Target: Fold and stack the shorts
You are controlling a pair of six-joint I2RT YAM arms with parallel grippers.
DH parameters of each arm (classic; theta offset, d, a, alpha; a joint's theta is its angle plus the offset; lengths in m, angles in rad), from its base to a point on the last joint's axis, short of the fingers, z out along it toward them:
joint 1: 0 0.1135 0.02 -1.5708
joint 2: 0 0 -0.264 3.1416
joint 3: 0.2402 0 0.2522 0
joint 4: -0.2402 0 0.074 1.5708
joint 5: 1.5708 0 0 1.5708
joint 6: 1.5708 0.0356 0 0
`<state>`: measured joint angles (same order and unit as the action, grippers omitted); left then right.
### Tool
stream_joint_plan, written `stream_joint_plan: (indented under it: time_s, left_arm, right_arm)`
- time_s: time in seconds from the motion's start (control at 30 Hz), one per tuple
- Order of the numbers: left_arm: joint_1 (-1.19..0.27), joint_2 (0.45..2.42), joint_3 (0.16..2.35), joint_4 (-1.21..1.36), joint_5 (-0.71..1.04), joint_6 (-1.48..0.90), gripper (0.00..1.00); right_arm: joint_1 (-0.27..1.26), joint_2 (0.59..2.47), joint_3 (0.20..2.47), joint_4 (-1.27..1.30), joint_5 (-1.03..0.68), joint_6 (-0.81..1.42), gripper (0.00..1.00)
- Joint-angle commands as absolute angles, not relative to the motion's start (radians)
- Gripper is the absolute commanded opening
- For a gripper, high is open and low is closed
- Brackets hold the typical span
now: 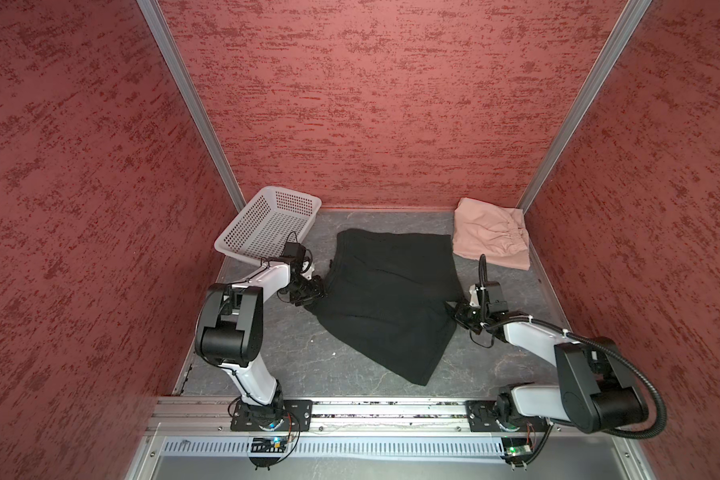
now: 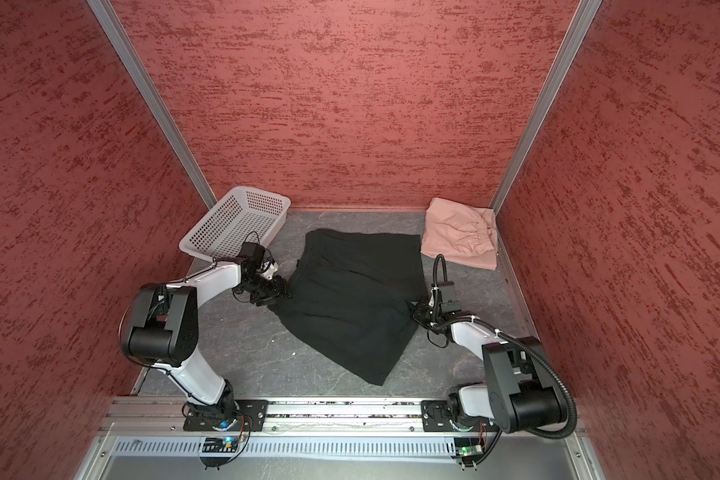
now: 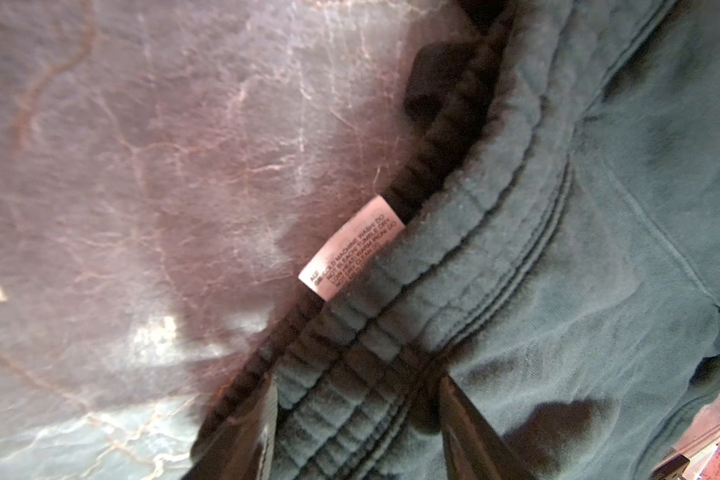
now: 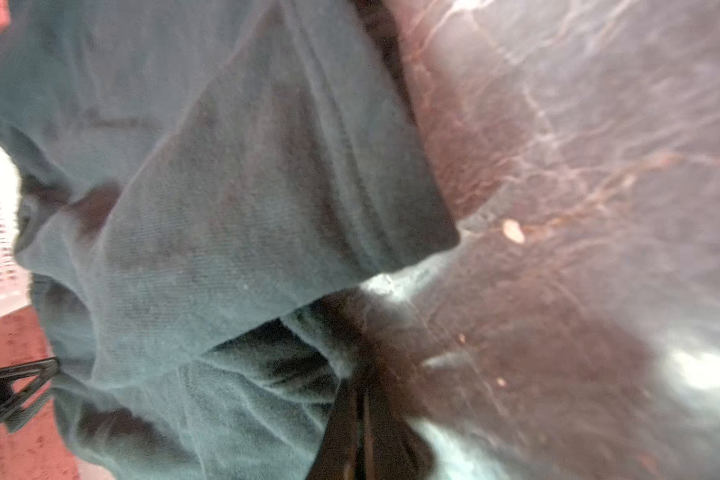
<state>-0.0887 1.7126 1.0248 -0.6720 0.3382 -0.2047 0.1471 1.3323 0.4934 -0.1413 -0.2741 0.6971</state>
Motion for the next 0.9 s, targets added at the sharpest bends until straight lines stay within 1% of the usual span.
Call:
stream_joint_plan:
  time_s: [0.0, 0.13, 0.27, 0.3, 0.37, 0.43, 0.5, 0.53, 0.63, 0.7, 0.73, 0.8, 0.87]
  left_arm:
    - [-0.082, 1.703, 0.990, -0.718, 0.317, -0.206, 0.61]
    - [-0.083, 1.711, 0.991, -0.715, 0.318, -0.209, 0.61]
    - [-0.081, 1.723, 0.997, -0.715, 0.321, -0.209, 0.61]
    - [-0.082, 1.724, 1.000, -0.717, 0.325, -0.210, 0.61]
    - [-0.086, 1.720, 1.003, -0.724, 0.330, -0.210, 0.61]
    - [-0.092, 1.708, 1.012, -0.739, 0.329, -0.212, 0.61]
    - [-0.100, 1.688, 1.031, -0.770, 0.328, -0.210, 0.63]
    - [-0.104, 1.675, 1.040, -0.782, 0.325, -0.209, 0.64]
    - [-0.103, 1.637, 1.076, -0.813, 0.305, -0.202, 0.67]
    - [-0.095, 1.626, 1.088, -0.800, 0.298, -0.190, 0.73]
    - [-0.091, 1.627, 1.090, -0.786, 0.295, -0.186, 0.75]
    - [-0.085, 1.646, 1.092, -0.753, 0.296, -0.168, 0.82]
    - [-0.086, 1.668, 1.101, -0.744, 0.297, -0.159, 0.86]
  right_arm:
    - [0.150, 1.276, 0.598, -0.343, -0.133, 0.625, 0.00]
    - [0.192, 1.269, 0.715, -0.519, -0.031, 0.576, 0.00]
    - [0.280, 1.315, 0.782, -0.598, 0.028, 0.578, 0.00]
    - [0.303, 1.336, 0.796, -0.623, 0.041, 0.581, 0.03]
    - [0.322, 1.371, 0.810, -0.670, 0.050, 0.586, 0.12]
    - [0.322, 1.375, 0.817, -0.715, 0.077, 0.590, 0.34]
    - [0.318, 1.344, 0.832, -0.751, 0.123, 0.591, 0.50]
    - [0.315, 1.328, 0.842, -0.759, 0.128, 0.589, 0.54]
    - [0.288, 1.264, 0.875, -0.747, 0.053, 0.579, 0.57]
    - [0.273, 1.224, 0.861, -0.669, -0.029, 0.579, 0.61]
    - [0.265, 1.217, 0.848, -0.628, -0.056, 0.578, 0.64]
    - [0.251, 1.250, 0.836, -0.555, -0.105, 0.564, 0.66]
    - [0.249, 1.309, 0.845, -0.512, -0.124, 0.548, 0.67]
